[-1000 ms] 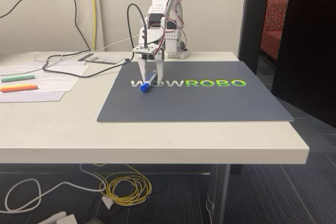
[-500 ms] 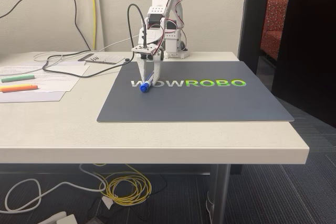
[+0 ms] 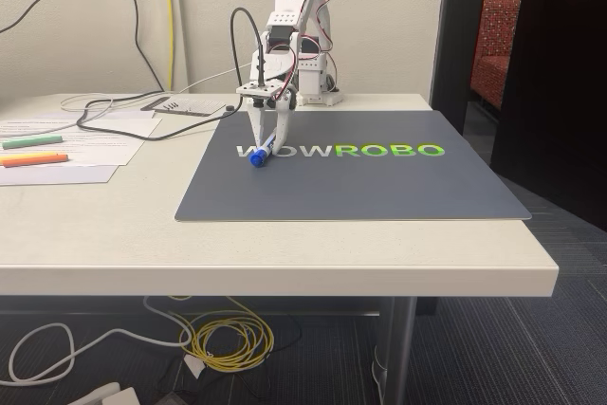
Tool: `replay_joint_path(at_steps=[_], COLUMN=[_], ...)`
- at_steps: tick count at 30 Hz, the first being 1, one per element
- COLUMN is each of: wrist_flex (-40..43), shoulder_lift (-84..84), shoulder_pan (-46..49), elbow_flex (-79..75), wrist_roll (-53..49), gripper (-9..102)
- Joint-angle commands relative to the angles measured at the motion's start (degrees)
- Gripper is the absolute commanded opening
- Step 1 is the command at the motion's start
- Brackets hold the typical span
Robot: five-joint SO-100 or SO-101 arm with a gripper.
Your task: Pick up the blue marker.
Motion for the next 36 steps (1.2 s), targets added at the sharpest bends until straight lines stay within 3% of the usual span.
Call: replay_joint_path(at_steps=[1, 20, 30, 36], wrist_flex=[-0.3, 18.0, 26.4, 27.1], shoulder_lift=[1.8, 23.0, 40.3, 48.6], shoulder_pan=[-0.5, -6.9, -12.6, -14.2], elbow_flex=[0.3, 0.3, -0.2, -0.2], wrist_roll=[1.1, 19.5, 44.6, 63.5], gripper=[4, 4, 4, 4])
